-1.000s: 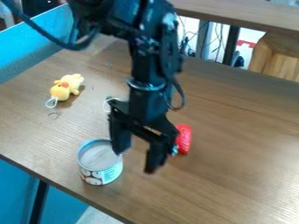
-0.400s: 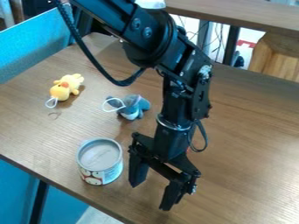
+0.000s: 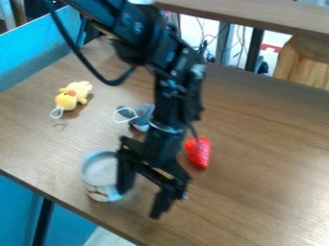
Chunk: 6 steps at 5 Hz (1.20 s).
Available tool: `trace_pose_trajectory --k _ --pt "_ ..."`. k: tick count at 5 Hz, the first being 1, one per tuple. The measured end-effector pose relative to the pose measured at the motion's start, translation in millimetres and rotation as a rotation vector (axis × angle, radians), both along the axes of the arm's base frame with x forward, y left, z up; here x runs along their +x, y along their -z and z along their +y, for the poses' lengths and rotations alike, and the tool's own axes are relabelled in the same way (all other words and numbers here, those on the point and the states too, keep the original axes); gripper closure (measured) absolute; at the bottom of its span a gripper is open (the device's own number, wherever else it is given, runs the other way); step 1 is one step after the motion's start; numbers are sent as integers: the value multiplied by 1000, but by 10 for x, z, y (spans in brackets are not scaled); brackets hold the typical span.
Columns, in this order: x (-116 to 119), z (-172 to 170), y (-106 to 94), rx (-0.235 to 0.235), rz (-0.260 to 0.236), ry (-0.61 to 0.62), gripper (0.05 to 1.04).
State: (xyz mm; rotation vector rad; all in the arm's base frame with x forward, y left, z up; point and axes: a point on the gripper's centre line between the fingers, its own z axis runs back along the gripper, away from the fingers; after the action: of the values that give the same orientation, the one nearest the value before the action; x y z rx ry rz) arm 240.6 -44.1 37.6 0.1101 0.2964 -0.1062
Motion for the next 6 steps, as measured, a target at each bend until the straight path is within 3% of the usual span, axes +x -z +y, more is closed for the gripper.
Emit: trace_pose_trajectory --k 2,4,5,6 --pt "-4 576 102 -26 57 -136 82" --pt "-111 820 59 -39 117 -172 83" --pt "-102 969 -1 -27 126 -190 83" --pt "-97 1095 -49 -26 105 -217 82"
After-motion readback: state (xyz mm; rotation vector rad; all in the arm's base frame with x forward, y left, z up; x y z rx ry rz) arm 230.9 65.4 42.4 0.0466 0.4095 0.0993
